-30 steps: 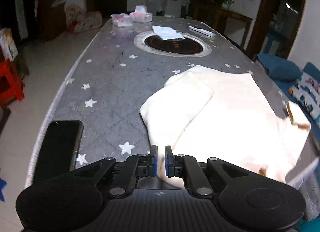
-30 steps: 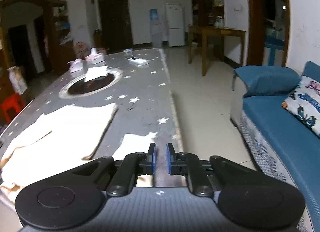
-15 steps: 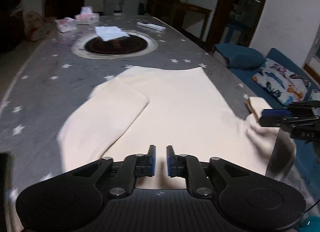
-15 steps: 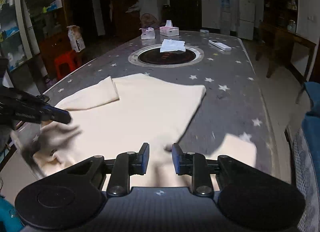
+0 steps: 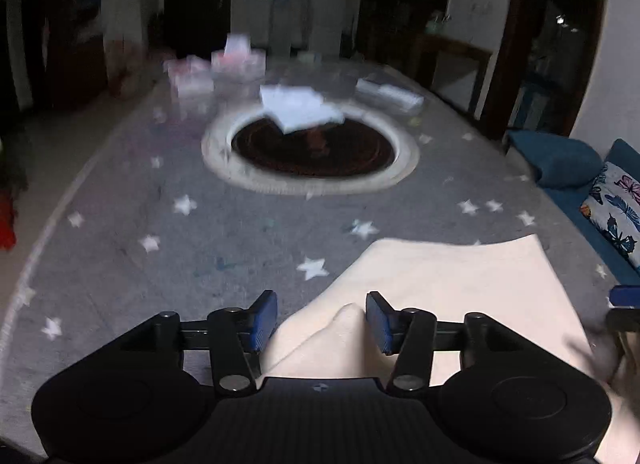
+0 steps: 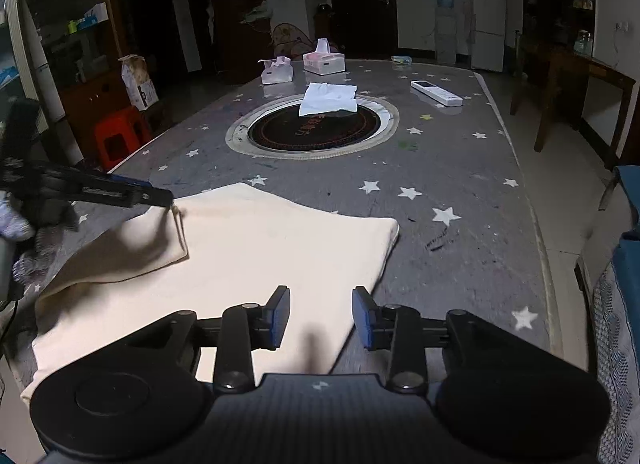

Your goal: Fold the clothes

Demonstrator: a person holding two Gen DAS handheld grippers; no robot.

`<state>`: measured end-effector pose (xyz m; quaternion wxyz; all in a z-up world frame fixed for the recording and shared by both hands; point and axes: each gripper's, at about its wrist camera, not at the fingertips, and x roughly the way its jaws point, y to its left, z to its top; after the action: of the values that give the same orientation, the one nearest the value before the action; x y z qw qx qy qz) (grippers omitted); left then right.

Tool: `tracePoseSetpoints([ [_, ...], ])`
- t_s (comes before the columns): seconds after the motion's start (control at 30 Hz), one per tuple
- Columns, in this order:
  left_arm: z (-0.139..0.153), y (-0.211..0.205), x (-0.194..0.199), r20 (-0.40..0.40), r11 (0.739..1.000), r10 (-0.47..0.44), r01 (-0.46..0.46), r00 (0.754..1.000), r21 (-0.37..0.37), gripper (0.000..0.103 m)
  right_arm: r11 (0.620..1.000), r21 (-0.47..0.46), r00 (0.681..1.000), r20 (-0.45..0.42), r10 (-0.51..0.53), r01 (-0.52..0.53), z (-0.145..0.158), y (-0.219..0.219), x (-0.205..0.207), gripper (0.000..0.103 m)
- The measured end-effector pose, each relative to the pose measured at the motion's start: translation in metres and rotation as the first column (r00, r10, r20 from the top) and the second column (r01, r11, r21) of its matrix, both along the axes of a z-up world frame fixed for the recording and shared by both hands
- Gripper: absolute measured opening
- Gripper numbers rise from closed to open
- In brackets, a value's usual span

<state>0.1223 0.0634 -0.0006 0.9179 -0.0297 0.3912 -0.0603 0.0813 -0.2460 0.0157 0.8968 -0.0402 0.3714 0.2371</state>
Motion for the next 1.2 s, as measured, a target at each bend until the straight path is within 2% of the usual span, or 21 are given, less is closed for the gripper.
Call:
tracePoseSetpoints([
  [0.07,-0.009,0.002,0.008,-0.027,1.0,-0.011,0.01,1.0,-0.019,0.051,1.0,-0.001,1.0,-0.006,0.002,-0.002,-0.002,0.001,0.006,0.034],
  [0.1,-0.012,0.002,0.01,-0.036,0.999,-0.017,0.016,0.999,-0.03,0.043,1.0,-0.003,1.0,-0.009,0.003,-0.003,-0.004,0.002,0.008,0.034],
  [0.13,-0.014,0.001,0.01,-0.033,0.999,-0.02,0.019,0.999,-0.036,0.026,1.0,-0.004,1.0,-0.011,0.002,-0.002,-0.005,0.003,0.011,0.034],
  [0.17,-0.015,0.0,0.009,-0.026,0.999,-0.023,0.021,0.999,-0.04,0.02,1.0,-0.006,1.0,-0.014,0.002,-0.002,-0.006,0.003,0.013,0.034],
  [0.23,-0.008,-0.007,0.0,0.016,0.999,-0.032,0.032,0.999,-0.016,0.016,1.0,-0.007,1.0,-0.019,0.001,-0.001,-0.008,0.004,0.017,0.034],
  [0.3,0.004,-0.019,-0.014,0.073,0.997,-0.067,0.065,0.995,0.028,0.016,1.0,-0.007,1.0,-0.024,0.0,0.0,-0.01,0.004,0.019,0.034],
  [0.37,0.012,-0.036,-0.036,0.121,0.984,-0.169,0.161,0.978,0.072,0.016,1.0,-0.007,1.0,-0.028,-0.003,0.003,-0.012,0.003,0.021,0.034],
  [0.43,0.017,-0.053,-0.058,0.15,0.954,-0.293,0.279,0.944,0.106,0.02,1.0,-0.008,0.999,-0.034,-0.007,0.006,-0.015,0.003,0.023,0.034],
  [0.53,0.015,-0.071,-0.083,0.132,0.903,-0.427,0.415,0.895,0.111,0.023,1.0,-0.009,0.999,-0.041,-0.014,0.014,-0.018,0.002,0.025,0.034],
  [0.6,0.015,-0.072,-0.089,0.14,0.893,-0.449,0.439,0.883,0.096,0.04,1.0,-0.008,0.999,-0.041,-0.014,0.014,-0.018,0.003,0.025,0.034],
  [0.67,0.018,-0.067,-0.087,0.162,0.908,-0.418,0.409,0.894,0.088,0.046,1.0,-0.01,0.999,-0.038,-0.01,0.01,-0.017,0.003,0.024,0.035],
  [0.77,0.021,-0.06,-0.073,0.16,0.946,-0.324,0.313,0.933,0.086,0.052,1.0,-0.016,0.999,-0.036,-0.012,0.012,-0.016,0.003,0.025,0.035],
  [0.83,0.015,-0.053,-0.056,0.113,0.969,-0.246,0.24,0.963,0.065,0.058,1.0,-0.017,0.999,-0.036,-0.017,0.017,-0.016,0.002,0.028,0.035],
  [0.87,0.01,-0.05,-0.047,0.078,0.977,-0.212,0.208,0.974,0.052,0.058,1.0,-0.016,0.999,-0.036,-0.02,0.019,-0.017,0.002,0.03,0.035],
  [0.97,-0.005,-0.04,-0.028,-0.029,0.987,-0.159,0.159,0.987,-0.014,0.057,1.0,-0.014,0.999,-0.04,-0.023,0.022,-0.017,0.0,0.035,0.035],
  [1.0,-0.009,-0.036,-0.024,-0.053,0.987,-0.157,0.154,0.986,-0.048,0.052,1.0,-0.015,0.999,-0.043,-0.025,0.024,-0.017,0.0,0.037,0.035],
  [1.03,-0.011,-0.035,-0.021,-0.058,0.985,-0.162,0.158,0.985,-0.074,0.038,0.999,-0.017,0.999,-0.046,-0.029,0.028,-0.018,-0.001,0.04,0.035],
  [1.13,-0.007,-0.029,-0.018,-0.021,0.981,-0.173,0.17,0.985,-0.094,0.02,0.999,-0.017,0.997,-0.064,-0.042,0.041,-0.021,-0.002,0.052,0.035],
  [1.2,-0.002,-0.024,-0.017,0.021,0.985,-0.157,0.158,0.987,-0.074,0.014,0.998,-0.023,0.996,-0.07,-0.052,0.05,-0.022,-0.003,0.06,0.035],
])
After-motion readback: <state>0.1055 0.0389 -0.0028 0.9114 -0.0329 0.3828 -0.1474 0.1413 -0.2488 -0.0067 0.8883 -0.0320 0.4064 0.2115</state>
